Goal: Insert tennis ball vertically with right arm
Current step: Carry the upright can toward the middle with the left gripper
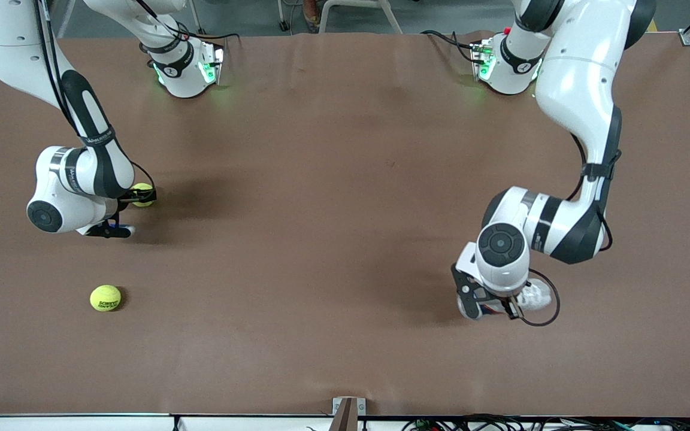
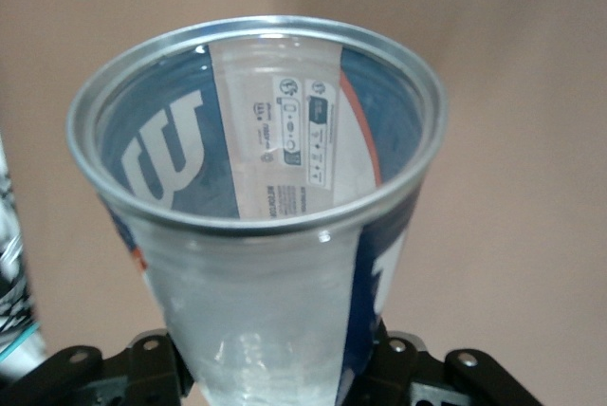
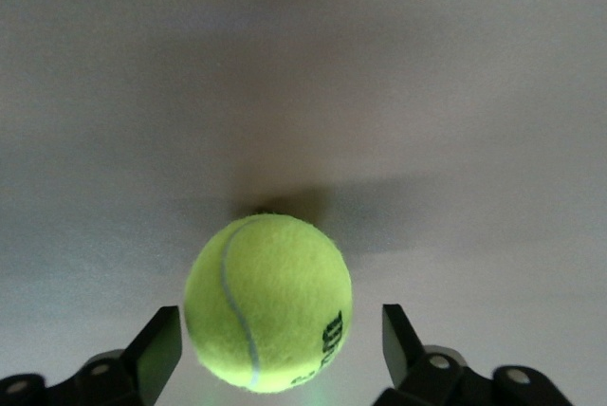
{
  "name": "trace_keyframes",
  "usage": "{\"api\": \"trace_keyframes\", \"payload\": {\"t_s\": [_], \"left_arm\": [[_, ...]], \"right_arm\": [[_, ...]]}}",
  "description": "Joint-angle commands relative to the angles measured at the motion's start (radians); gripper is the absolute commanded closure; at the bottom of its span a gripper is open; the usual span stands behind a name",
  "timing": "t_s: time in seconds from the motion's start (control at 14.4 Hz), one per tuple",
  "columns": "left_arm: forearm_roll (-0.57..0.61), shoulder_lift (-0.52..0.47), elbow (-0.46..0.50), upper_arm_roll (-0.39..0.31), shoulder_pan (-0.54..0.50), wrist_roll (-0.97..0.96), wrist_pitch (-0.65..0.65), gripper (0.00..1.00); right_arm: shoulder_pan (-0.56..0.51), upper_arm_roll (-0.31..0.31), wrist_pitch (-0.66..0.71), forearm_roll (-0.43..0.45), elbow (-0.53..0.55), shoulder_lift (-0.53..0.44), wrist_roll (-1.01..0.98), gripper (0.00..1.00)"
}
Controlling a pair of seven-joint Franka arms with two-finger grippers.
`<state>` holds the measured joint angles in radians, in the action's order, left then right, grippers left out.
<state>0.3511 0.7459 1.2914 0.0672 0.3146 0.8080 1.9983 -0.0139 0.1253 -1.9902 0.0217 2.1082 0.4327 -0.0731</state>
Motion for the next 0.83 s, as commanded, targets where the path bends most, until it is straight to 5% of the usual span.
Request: {"api": "trace_keyframes", "payload": {"t_s": [0.0,0.28,0.56,0.76], "left_arm": [[-0.186,-0.045,0.032,0.037,-0.025,0.057,-0.022,0.39],[-0.426,-0.04,0.029,0.062,-0.031,0.088,0.0,0.35],[-0.462,-0.045,0.058,0.152,-0.032,0.095,0.08,0.34],[-0.46,-0.046,0.13,0.322,-0.1,0.097,0.254,0.34]], "right_arm": [[-0.012,-0.007,-0.009,-0.013,0.007,0.003,-0.014,0.25],[-0.012,-0.007,-0.001,-0.052,0.0,0.004,-0.013,0.55],[-0.014,-0.007,0.028,-0.066,-0.037,-0.002,-0.013,0.65],[-0.006,-0.007,0.237,-0.071,-0.222,-0.009,-0.016,0.65]]}}
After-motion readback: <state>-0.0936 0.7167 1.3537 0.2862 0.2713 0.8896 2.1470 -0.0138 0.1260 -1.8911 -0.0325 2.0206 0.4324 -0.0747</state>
